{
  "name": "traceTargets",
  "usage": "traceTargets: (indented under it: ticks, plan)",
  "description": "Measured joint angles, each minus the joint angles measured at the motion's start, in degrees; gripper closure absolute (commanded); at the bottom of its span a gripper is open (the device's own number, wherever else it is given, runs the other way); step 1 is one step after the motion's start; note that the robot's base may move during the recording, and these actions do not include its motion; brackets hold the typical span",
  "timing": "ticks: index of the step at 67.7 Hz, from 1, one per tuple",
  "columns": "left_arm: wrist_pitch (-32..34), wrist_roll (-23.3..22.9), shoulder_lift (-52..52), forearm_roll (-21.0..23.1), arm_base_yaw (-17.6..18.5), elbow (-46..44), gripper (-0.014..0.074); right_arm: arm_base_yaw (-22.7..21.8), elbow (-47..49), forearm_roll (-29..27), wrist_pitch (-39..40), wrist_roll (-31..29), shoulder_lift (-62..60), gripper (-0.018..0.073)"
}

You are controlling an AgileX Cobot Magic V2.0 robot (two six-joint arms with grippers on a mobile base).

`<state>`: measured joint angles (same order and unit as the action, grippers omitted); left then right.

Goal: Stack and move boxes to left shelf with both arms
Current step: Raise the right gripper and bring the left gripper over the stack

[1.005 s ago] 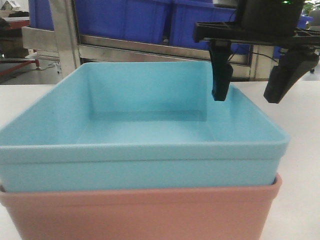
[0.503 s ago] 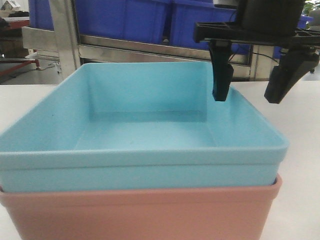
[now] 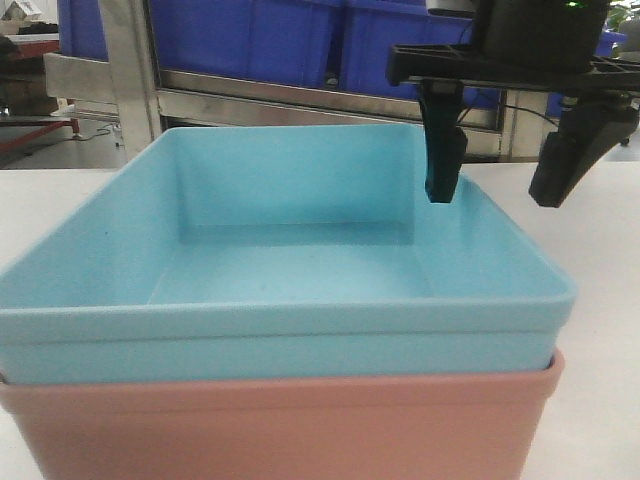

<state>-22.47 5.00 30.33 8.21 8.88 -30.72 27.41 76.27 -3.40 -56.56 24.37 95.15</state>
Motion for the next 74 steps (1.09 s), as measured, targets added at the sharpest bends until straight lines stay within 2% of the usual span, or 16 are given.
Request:
traceTargets:
  ticks: [7, 16, 22, 30, 37, 42, 53, 61, 74]
  plan:
    - [-6.19, 0.1, 4.27, 1.88, 0.0, -5.62, 0.0213, 0.0, 0.0, 0.0, 0.0, 0.0, 0.0, -0.0001]
    - [-13.43, 0.1, 10.5, 6.85, 0.0, -11.59, 0.0213, 0.0, 0.0, 0.0, 0.0, 0.0, 0.0, -0.0001]
    - [-16.66, 0.22, 14.9, 9.96, 0.0, -15.12, 0.0213, 0.0, 0.0, 0.0, -0.1, 0.0, 0.0, -0.0001]
    - [-20.06, 0.73, 20.2, 11.89, 0.0, -19.14, 0.0213, 0.0, 0.0, 0.0, -0.1, 0.0, 0.0, -0.0001]
    - [-21.04, 1.66, 23.88, 12.9, 0.31, -22.18, 0.0213, 0.0, 0.0, 0.0, -0.1, 0.0, 0.0, -0.0001]
    - [-21.27, 1.77, 26.25, 13.13, 2.02, -24.26, 0.0213, 0.0, 0.0, 0.0, -0.1, 0.0, 0.0, -0.0001]
    - [-20.67, 1.77, 31.44, 13.58, 9.01, -27.14, 0.0213, 0.0, 0.0, 0.0, -0.1, 0.0, 0.0, -0.0001]
    - [-18.73, 0.36, 35.64, 13.8, 12.26, -28.42, 0.0213, 0.0, 0.0, 0.0, -0.1, 0.0, 0.0, -0.0001]
    - [-17.97, -0.89, 42.56, 13.12, 12.69, -31.23, 0.0213, 0.0, 0.0, 0.0, -0.1, 0.0, 0.0, -0.0001]
